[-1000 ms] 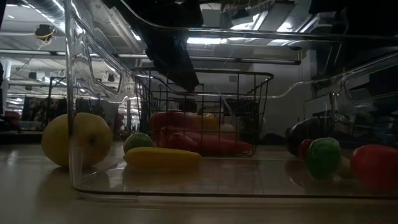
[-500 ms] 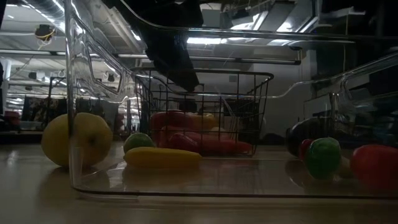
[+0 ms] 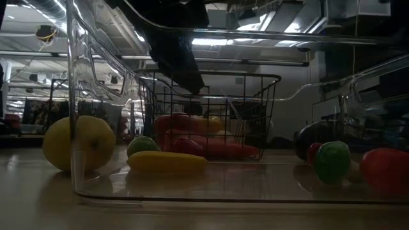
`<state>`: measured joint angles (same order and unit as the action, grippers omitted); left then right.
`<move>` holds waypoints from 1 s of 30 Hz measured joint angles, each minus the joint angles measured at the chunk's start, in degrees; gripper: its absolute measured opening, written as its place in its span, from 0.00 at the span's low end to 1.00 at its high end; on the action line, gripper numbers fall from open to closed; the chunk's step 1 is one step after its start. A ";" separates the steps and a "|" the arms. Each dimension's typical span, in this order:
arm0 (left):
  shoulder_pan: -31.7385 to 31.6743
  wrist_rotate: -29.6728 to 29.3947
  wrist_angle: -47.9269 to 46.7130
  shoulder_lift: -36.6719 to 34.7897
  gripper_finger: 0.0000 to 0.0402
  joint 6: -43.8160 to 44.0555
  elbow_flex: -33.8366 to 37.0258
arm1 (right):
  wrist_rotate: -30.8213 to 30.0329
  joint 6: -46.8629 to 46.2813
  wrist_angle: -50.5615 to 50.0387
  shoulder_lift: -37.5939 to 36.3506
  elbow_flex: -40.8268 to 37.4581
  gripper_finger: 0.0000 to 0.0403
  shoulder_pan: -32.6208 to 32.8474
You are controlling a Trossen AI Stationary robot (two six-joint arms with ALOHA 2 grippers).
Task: Sort produce into baskets
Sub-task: Put the cucumber into the wire basket
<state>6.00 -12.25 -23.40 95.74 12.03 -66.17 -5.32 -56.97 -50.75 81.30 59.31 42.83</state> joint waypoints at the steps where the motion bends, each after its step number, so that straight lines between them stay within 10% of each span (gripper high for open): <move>1: 0.00 0.01 -0.01 0.00 0.66 0.00 0.00 | 0.13 0.00 0.08 1.23 0.00 0.99 0.47; 21: 0.00 0.02 0.00 0.00 0.66 0.02 0.00 | 5.50 -1.48 1.82 17.18 -0.07 0.98 1.76; 30: 0.00 0.02 0.03 0.00 0.66 0.00 0.00 | 4.91 -0.63 1.84 18.17 -0.07 0.73 1.76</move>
<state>6.00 -12.23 -23.37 95.74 12.03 -66.17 -0.40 -57.60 -48.91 99.47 59.24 44.60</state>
